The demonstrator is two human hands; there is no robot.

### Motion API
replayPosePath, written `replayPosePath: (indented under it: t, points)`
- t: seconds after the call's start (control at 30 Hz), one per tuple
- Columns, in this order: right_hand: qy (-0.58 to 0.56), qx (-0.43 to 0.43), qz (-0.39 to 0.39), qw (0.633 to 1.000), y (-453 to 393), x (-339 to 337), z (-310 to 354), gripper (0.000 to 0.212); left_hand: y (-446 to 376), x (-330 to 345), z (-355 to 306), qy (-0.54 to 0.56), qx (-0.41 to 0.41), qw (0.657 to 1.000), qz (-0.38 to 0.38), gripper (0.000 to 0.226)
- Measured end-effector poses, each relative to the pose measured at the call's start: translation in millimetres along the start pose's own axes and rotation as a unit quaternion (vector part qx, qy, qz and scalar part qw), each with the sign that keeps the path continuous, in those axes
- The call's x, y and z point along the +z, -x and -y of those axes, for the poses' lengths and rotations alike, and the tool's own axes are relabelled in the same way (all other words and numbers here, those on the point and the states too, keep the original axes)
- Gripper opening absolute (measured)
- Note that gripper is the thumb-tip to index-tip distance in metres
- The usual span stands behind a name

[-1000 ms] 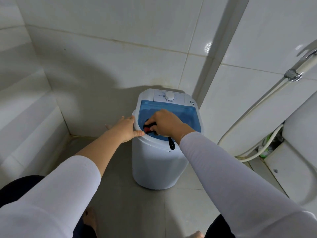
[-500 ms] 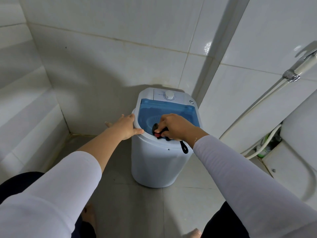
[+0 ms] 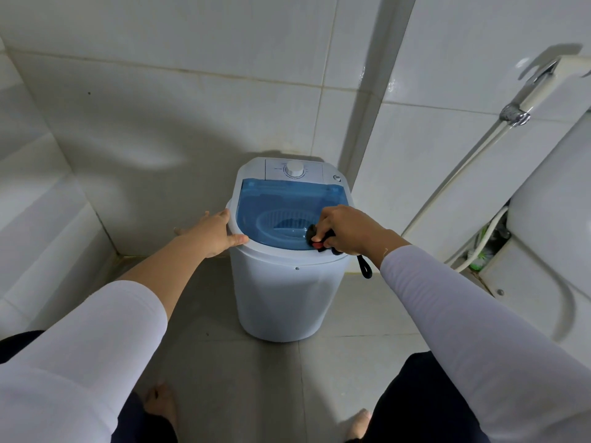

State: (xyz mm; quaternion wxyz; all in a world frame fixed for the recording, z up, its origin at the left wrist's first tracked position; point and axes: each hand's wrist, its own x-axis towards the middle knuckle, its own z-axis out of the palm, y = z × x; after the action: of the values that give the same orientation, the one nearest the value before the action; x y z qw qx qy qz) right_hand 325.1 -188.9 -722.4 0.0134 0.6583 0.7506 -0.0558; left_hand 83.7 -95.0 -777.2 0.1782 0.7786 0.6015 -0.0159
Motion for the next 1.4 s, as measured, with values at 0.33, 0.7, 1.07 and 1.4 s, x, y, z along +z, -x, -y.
replayPosePath:
  t: [0.33,0.7,1.07,1.4]
  points:
    - [0.005,0.04,-0.029,0.999,8.7,1.9,-29.5,0.025,4.0,-2.1,-2.9,0.013,-0.001,1.0,0.005,0.083]
    - [0.091,0.087,-0.061,0.99,5.0,-17.4,-44.0,0.027,11.7,-13.9,-9.0,0.028,0.013,0.999,0.031,0.085]
    - [0.025,0.003,-0.111,0.993,-44.0,-12.3,2.4,0.052,4.3,-31.5,-17.1,0.067,0.028,0.996,0.044,0.096]
    - [0.025,-0.088,-0.144,0.985,-48.6,18.5,21.2,0.042,3.7,-30.2,-14.2,0.085,0.059,0.993,0.055,0.086]
